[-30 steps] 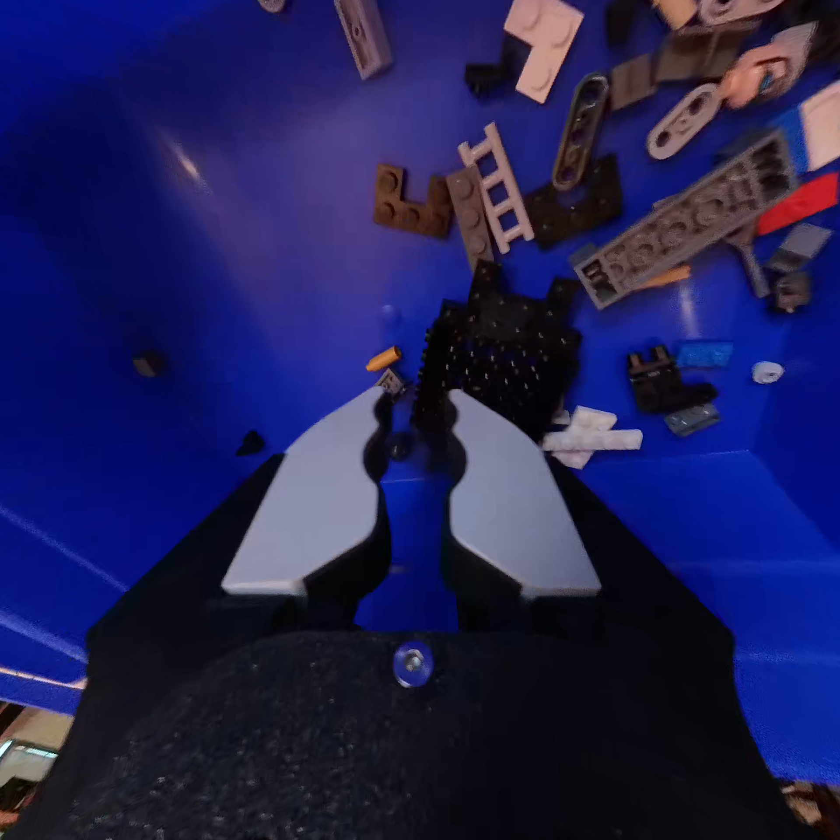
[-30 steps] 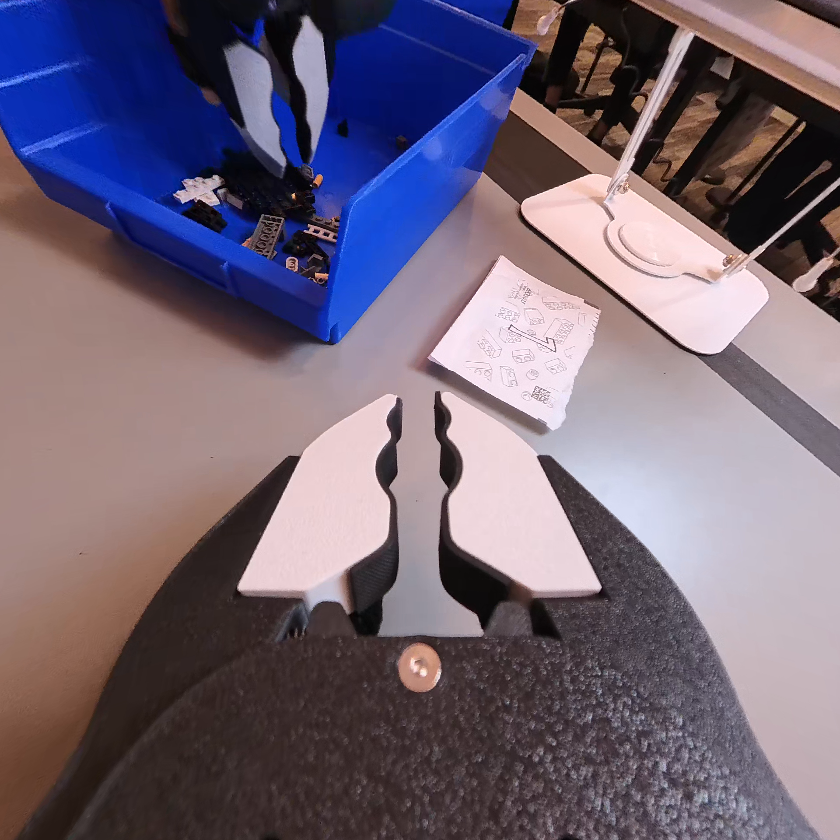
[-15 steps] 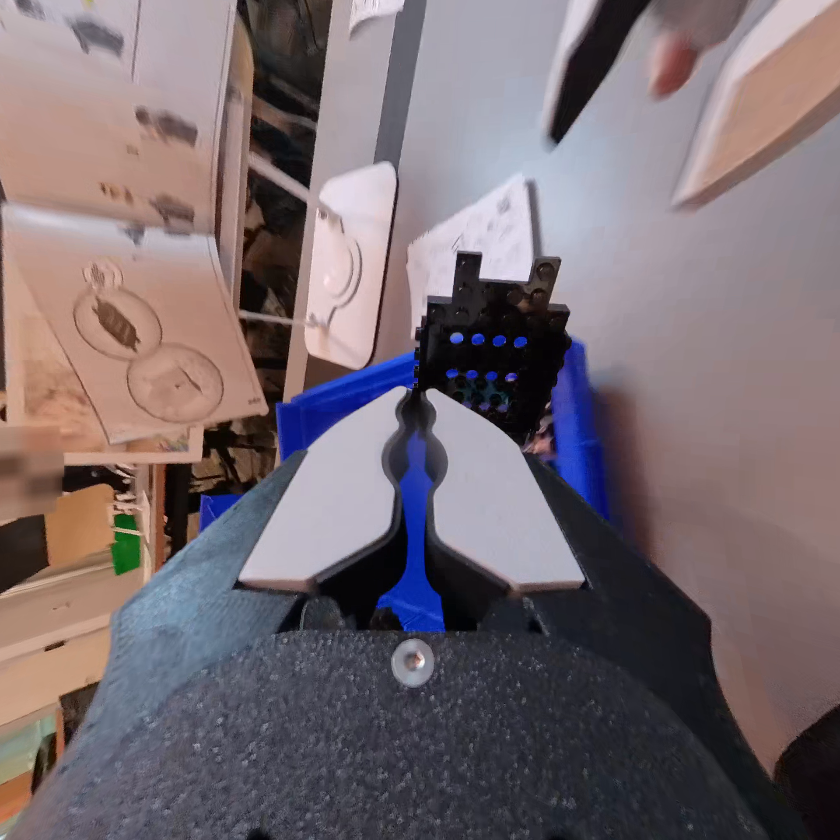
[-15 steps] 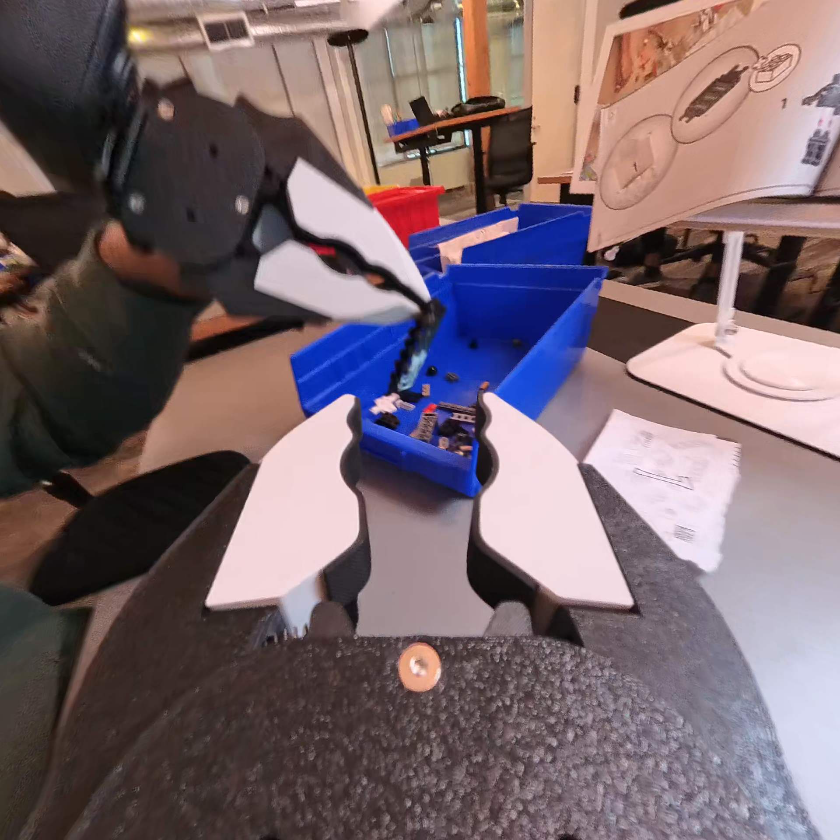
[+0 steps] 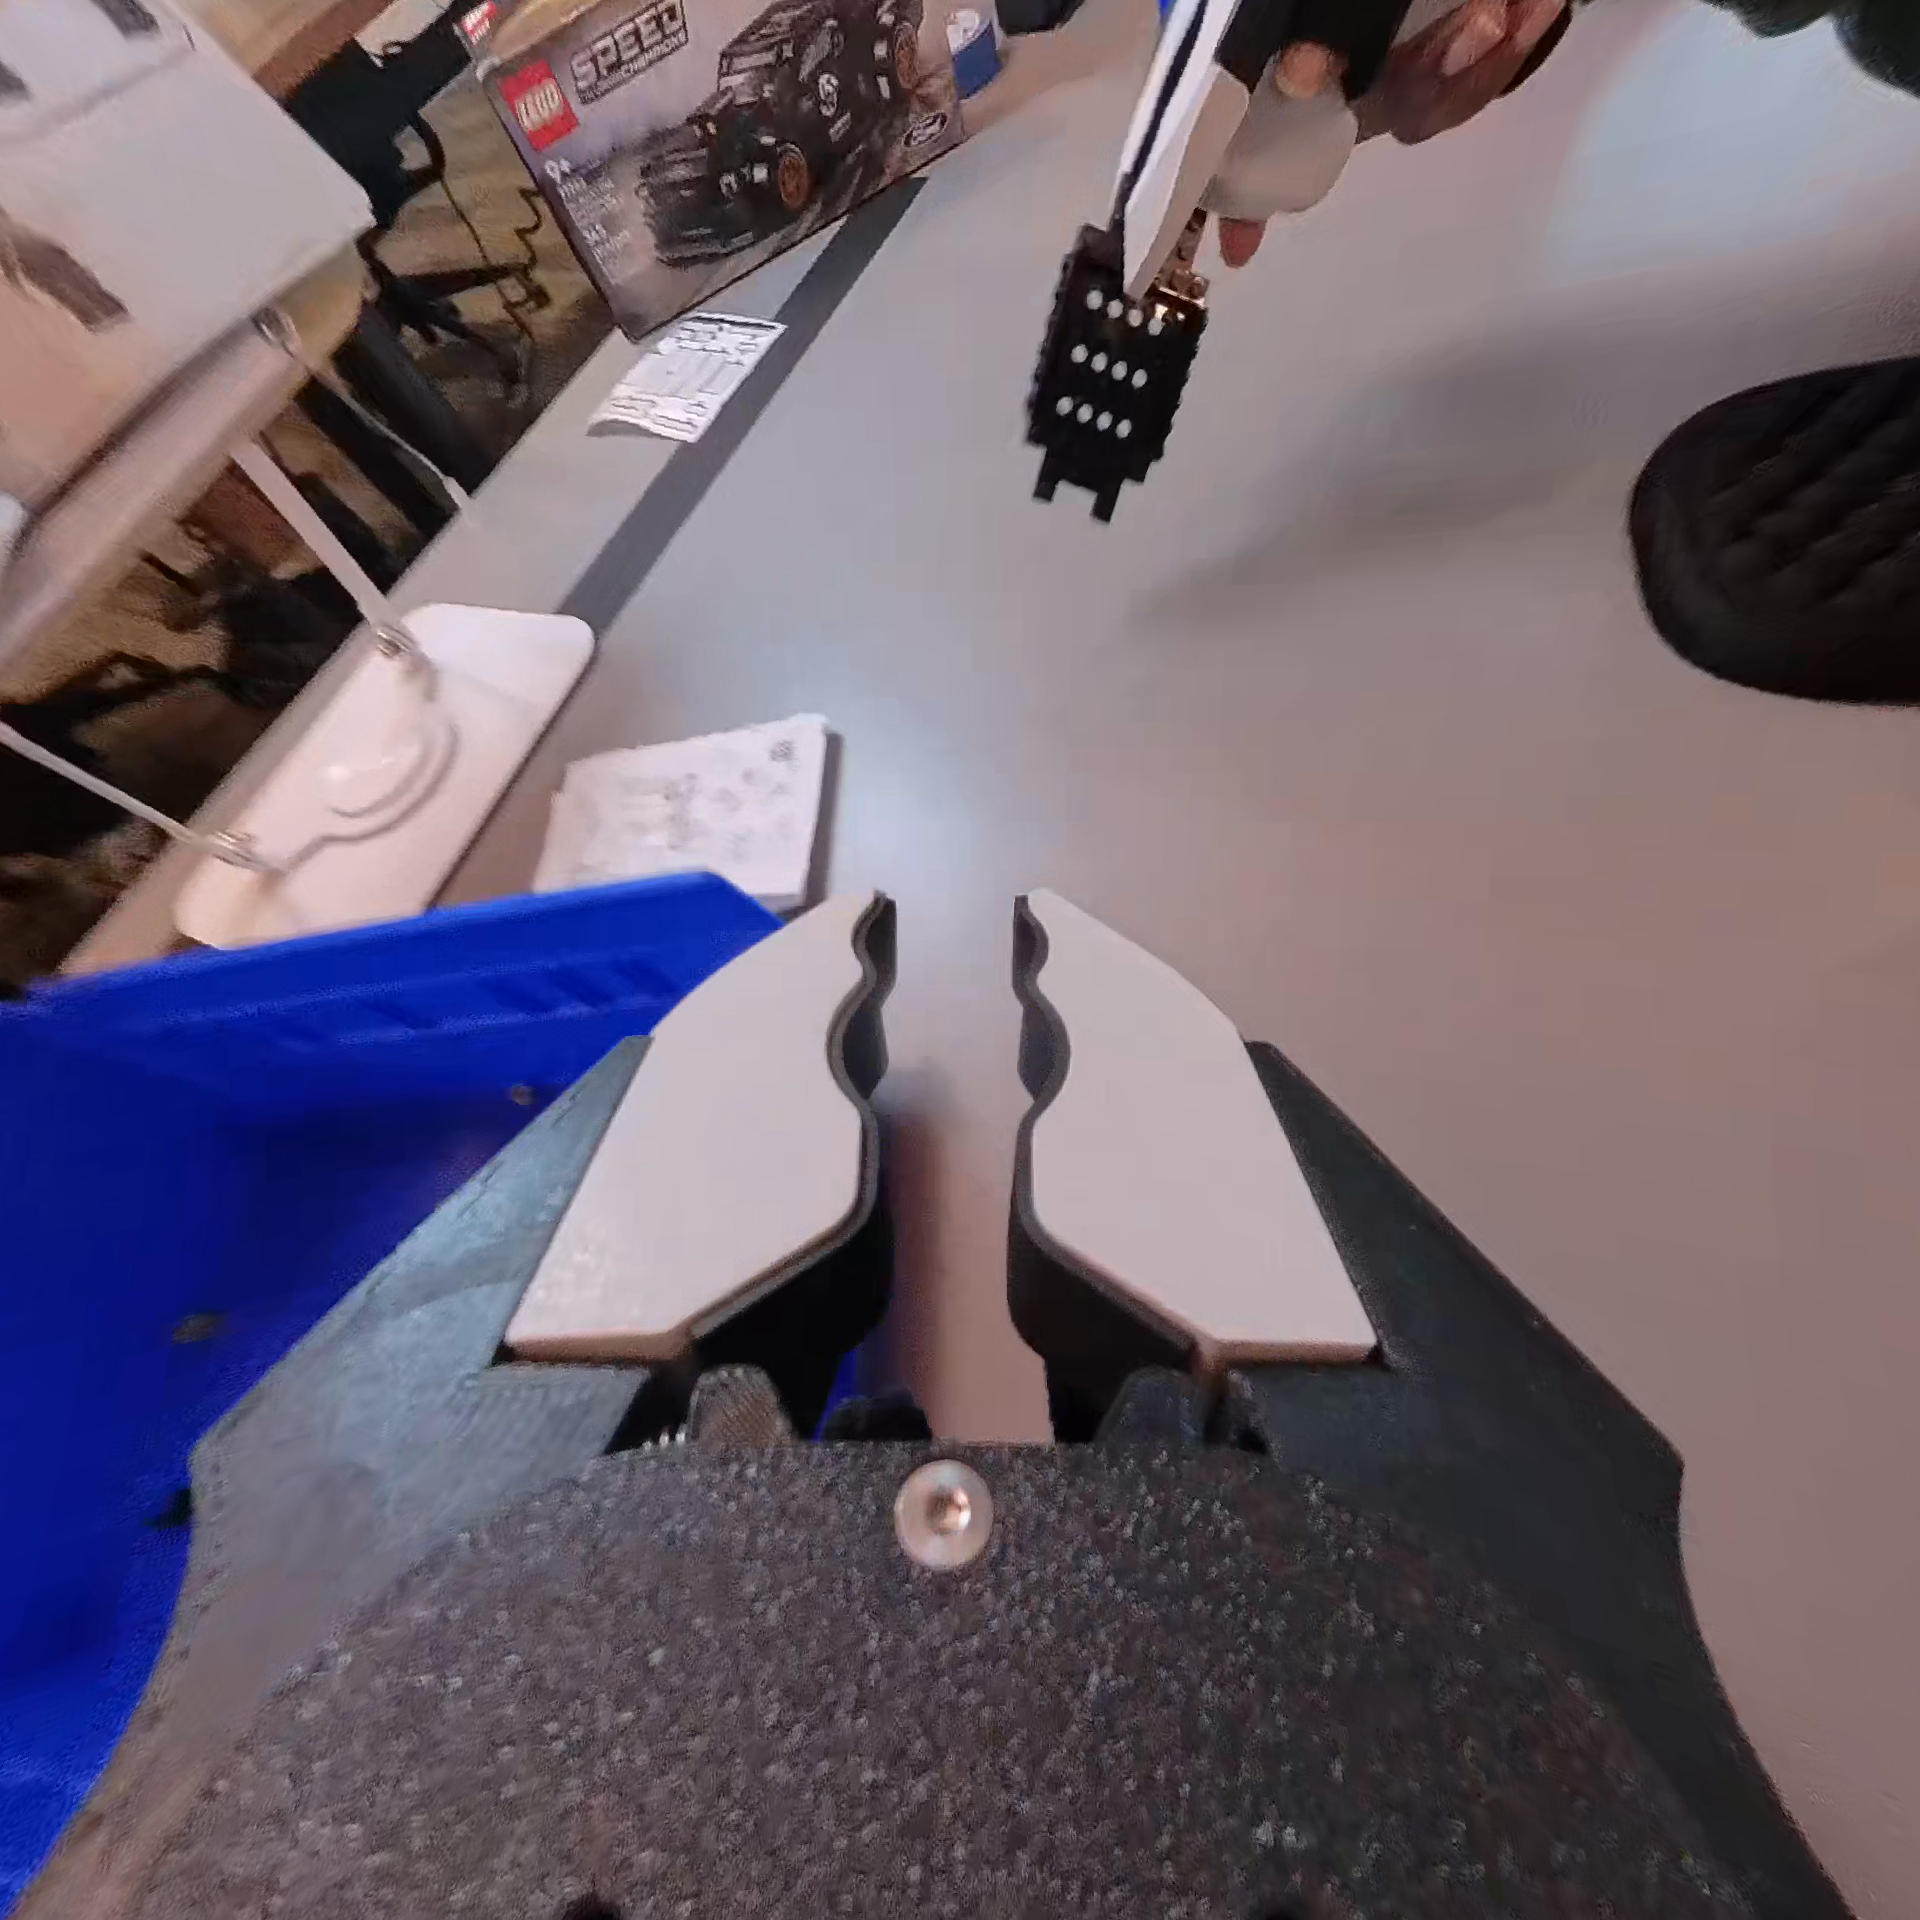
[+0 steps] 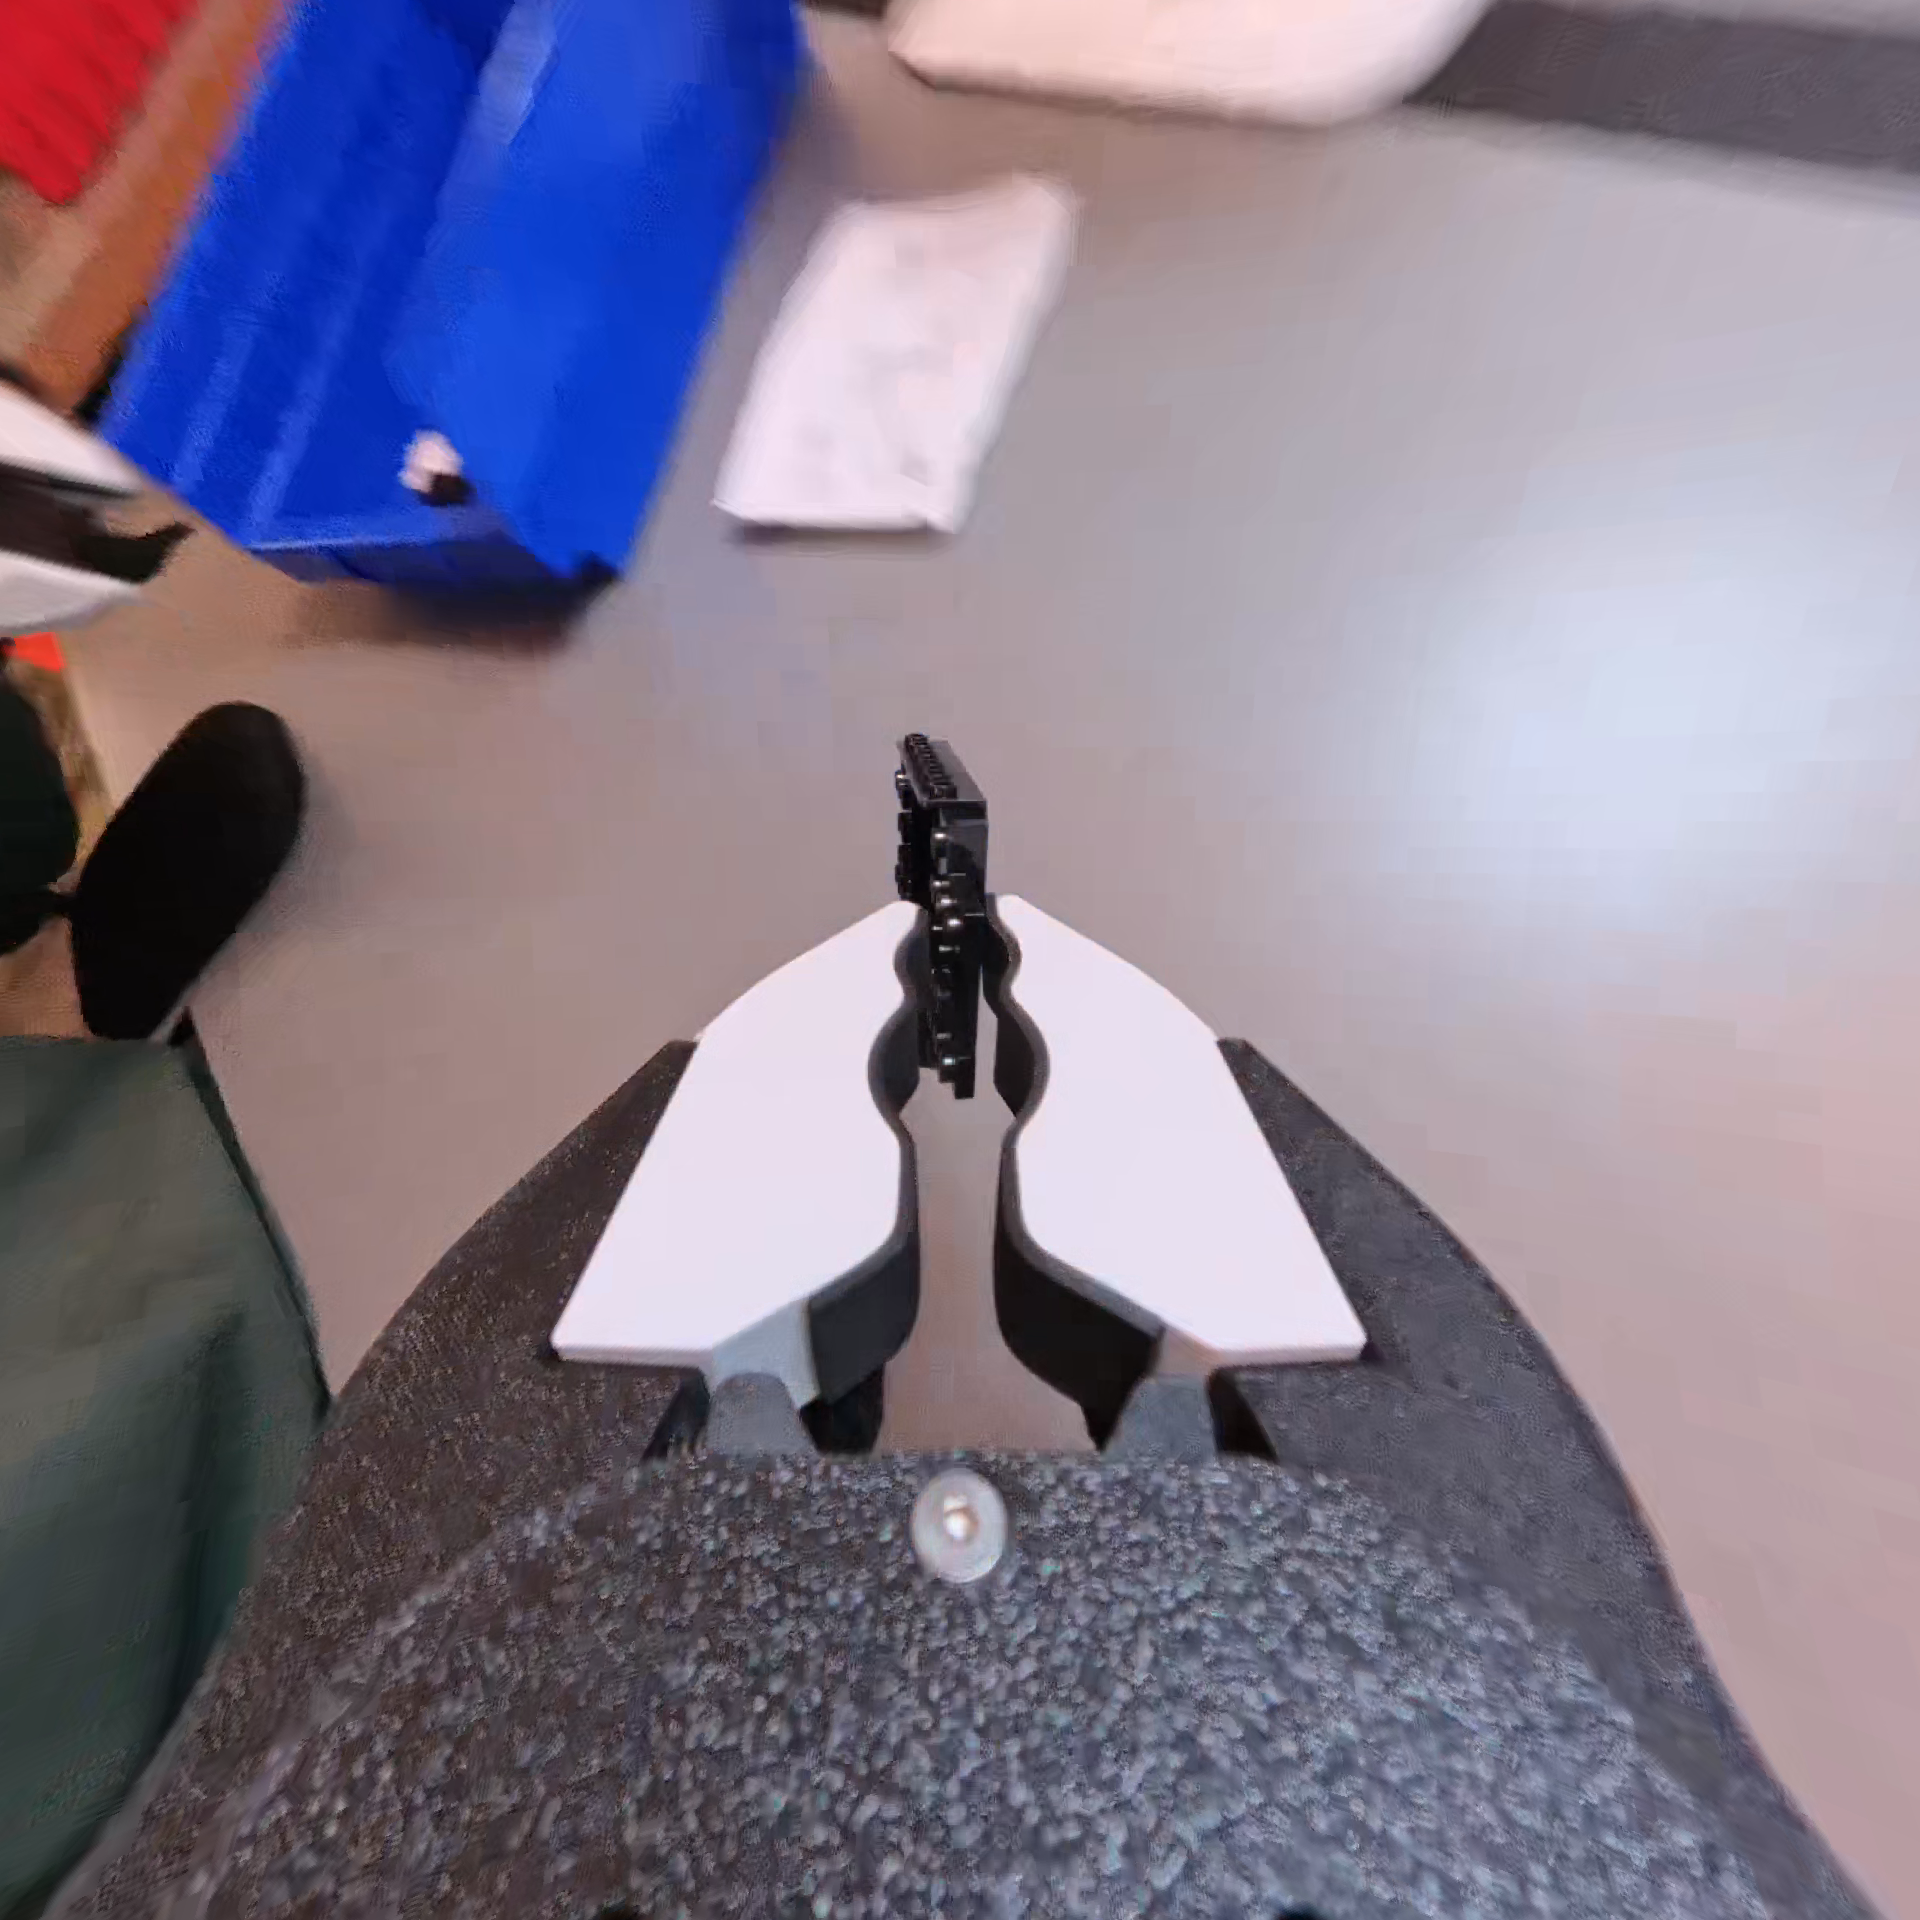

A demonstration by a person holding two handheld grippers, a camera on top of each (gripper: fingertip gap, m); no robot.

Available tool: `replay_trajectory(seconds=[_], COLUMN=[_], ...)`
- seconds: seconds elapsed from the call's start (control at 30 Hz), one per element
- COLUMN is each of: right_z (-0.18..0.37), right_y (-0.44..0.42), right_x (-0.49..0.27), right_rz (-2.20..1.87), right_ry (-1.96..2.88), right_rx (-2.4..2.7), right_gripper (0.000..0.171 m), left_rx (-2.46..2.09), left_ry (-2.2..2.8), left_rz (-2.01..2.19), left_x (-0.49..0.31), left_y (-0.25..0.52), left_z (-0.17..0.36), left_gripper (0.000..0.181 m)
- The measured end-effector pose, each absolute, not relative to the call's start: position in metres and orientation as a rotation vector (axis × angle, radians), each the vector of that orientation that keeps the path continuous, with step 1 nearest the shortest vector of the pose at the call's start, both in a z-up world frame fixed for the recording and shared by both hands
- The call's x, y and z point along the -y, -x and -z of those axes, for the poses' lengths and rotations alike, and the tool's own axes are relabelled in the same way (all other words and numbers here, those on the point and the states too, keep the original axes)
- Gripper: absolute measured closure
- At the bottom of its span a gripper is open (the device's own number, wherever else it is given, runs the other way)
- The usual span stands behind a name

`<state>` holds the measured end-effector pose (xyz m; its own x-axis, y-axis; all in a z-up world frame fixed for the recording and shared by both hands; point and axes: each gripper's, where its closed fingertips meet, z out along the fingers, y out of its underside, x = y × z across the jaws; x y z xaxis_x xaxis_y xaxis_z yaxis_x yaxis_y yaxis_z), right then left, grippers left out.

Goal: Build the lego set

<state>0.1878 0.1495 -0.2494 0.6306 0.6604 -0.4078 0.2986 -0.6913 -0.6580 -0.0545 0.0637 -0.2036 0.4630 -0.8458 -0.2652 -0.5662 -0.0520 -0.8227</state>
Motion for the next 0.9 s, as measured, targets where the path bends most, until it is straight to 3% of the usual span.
replay_trajectory(seconds=[0.1,0.23,0.3,0.37,0.53,0.9], right_z=[0.282,0.314,0.323,0.303,0.269,0.314], right_y=[-0.247,-0.285,-0.315,-0.331,-0.288,-0.286], right_x=[-0.153,-0.171,-0.196,-0.228,-0.283,-0.451], right_rz=[-0.982,-0.802,-0.416,-0.088,-0.133,-0.148], right_ry=[2.491,2.557,2.534,2.337,2.137,2.310], right_rx=[0.534,0.463,0.499,0.556,0.609,0.459], right_gripper=[0.162,0.151,0.120,0.106,0.101,0.091], left_rx=[-1.131,-1.062,-1.069,-1.087,-1.064,-1.206], left_ry=[1.766,1.763,1.744,1.710,1.662,1.621], left_rz=[0.473,0.596,0.599,0.564,0.628,0.624], left_x=[-0.058,-0.061,-0.062,-0.064,-0.062,-0.045], left_y=[0.066,0.056,0.049,0.046,0.037,0.016], left_z=[0.218,0.228,0.228,0.228,0.240,0.281], left_gripper=[0.162,0.161,0.161,0.163,0.171,0.177])
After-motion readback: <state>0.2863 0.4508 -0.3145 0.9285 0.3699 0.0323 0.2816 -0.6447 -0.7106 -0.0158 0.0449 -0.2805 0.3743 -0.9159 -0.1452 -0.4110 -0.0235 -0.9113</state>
